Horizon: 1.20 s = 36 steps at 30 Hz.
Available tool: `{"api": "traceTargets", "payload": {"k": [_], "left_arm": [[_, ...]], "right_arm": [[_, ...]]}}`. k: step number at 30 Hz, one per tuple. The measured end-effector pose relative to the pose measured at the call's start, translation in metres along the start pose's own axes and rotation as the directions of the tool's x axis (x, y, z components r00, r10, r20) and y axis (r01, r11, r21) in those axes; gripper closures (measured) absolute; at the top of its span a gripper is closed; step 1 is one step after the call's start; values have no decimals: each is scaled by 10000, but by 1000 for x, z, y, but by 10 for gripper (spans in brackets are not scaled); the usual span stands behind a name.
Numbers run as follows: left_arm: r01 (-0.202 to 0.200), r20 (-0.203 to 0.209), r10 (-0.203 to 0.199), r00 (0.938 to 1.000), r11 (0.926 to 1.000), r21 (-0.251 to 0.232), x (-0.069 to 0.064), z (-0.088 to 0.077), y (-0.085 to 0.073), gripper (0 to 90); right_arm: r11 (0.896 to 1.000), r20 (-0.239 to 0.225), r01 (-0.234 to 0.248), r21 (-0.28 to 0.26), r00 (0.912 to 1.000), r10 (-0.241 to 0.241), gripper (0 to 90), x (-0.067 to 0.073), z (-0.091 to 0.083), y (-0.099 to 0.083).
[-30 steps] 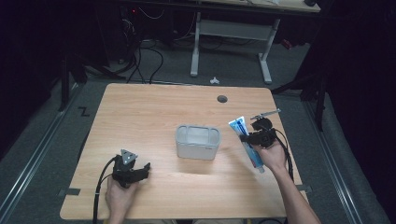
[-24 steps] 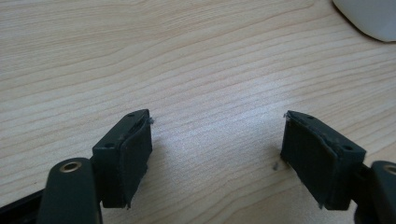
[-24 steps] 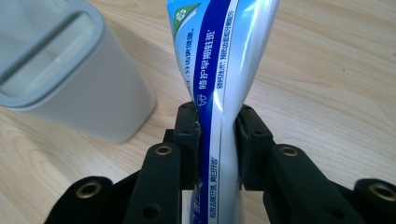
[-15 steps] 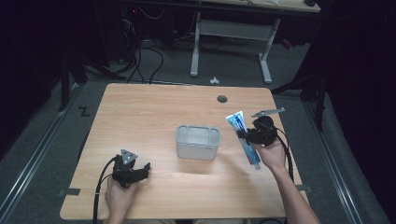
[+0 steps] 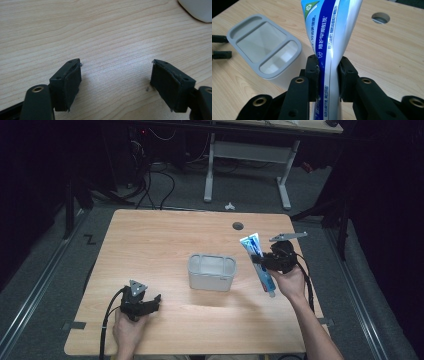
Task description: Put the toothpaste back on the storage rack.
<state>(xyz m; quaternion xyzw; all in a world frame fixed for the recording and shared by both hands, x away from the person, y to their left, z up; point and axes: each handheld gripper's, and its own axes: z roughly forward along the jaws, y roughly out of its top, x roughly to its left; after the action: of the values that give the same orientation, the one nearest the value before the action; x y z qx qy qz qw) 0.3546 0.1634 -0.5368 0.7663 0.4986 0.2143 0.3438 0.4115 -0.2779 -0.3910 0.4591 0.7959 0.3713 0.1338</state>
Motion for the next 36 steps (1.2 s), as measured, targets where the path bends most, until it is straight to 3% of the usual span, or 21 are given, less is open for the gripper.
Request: {"api": "traceTargets", "payload": {"k": [12, 36], "left_arm": [[-6, 5, 6, 10000, 10000, -1, 0, 0, 0, 250], [-10, 5, 10, 10000, 10000, 2, 0, 0, 0, 250]], "right_arm": [[9984, -206, 187, -527, 9996, -198, 737, 10, -9, 14], [9872, -837, 785, -1385, 9924, -907, 738, 38, -6, 43]]}}
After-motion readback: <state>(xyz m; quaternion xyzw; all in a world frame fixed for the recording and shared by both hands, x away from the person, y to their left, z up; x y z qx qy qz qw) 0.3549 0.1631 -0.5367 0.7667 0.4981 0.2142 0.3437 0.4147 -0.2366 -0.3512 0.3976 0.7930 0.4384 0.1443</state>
